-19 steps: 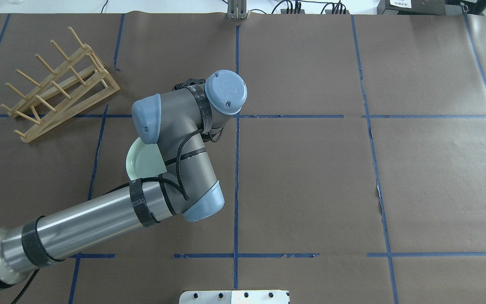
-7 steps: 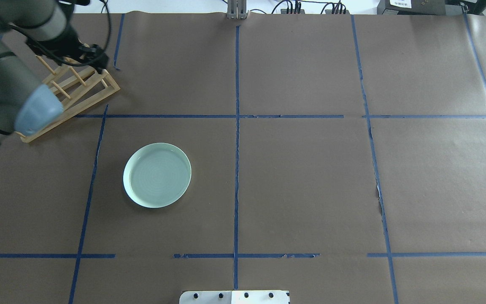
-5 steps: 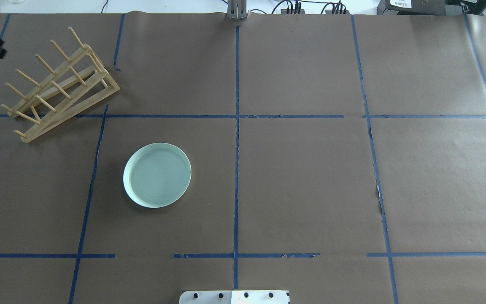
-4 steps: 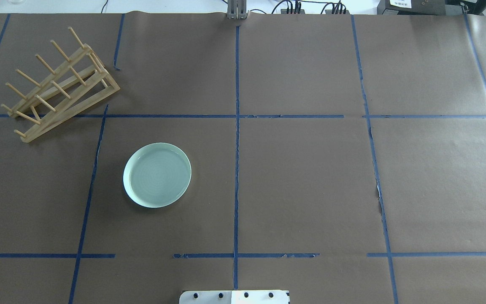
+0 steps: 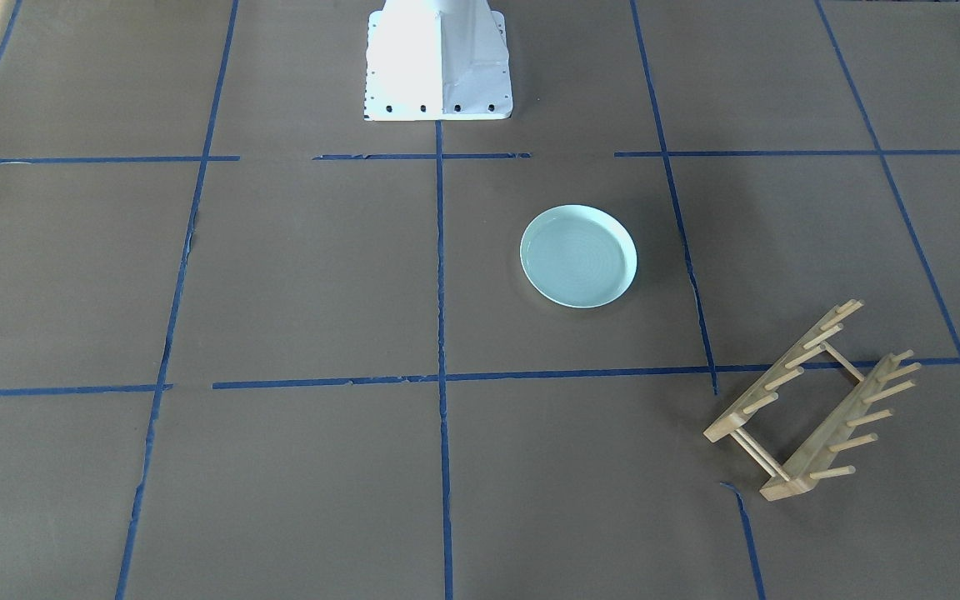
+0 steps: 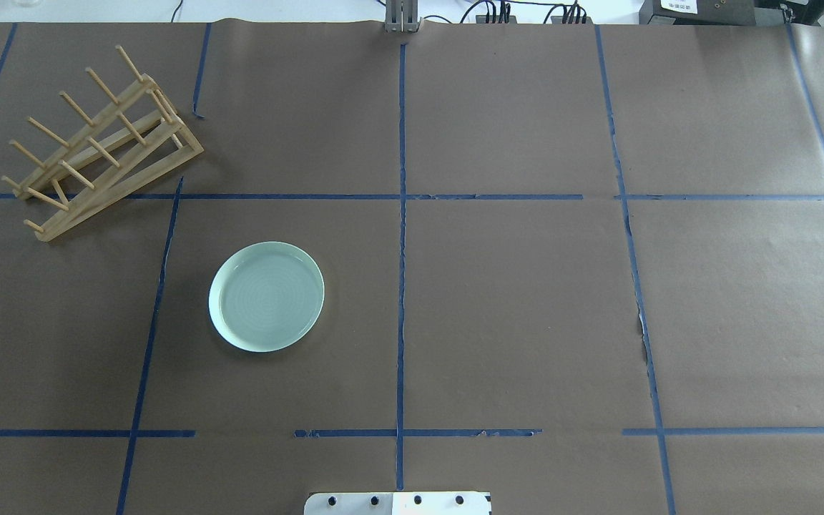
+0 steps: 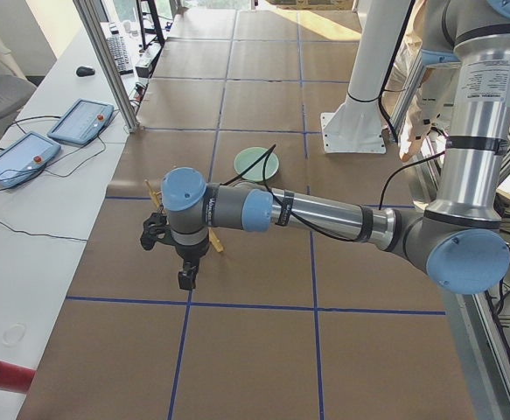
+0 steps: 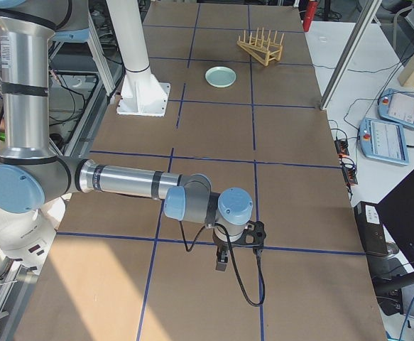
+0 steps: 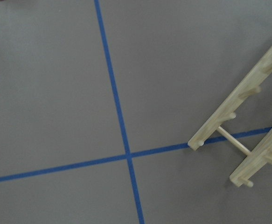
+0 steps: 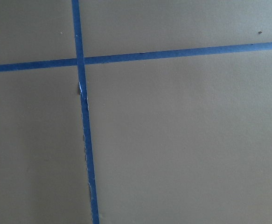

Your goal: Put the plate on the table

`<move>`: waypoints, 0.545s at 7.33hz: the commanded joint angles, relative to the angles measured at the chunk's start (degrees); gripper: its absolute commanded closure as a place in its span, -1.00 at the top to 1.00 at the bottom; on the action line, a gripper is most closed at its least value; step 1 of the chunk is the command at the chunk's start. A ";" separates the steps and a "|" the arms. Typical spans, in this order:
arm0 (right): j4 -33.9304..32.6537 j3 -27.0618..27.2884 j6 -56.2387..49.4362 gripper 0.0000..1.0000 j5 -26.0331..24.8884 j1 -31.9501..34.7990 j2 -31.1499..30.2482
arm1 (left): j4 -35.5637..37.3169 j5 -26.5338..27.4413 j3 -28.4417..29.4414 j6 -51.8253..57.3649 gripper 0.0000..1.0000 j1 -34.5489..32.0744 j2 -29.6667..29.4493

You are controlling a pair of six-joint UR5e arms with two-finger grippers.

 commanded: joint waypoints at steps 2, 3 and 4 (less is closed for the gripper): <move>0.00 0.00 0.00 1.00 0.00 0.00 0.00 | 0.22 0.08 -0.11 0.04 1.00 -0.23 0.26; 0.00 0.00 0.00 1.00 0.00 0.00 0.00 | 0.13 -0.01 -0.29 0.04 1.00 -0.15 0.17; 0.00 0.00 0.00 1.00 0.00 0.00 0.00 | -0.04 -0.27 0.49 0.04 1.00 0.03 0.00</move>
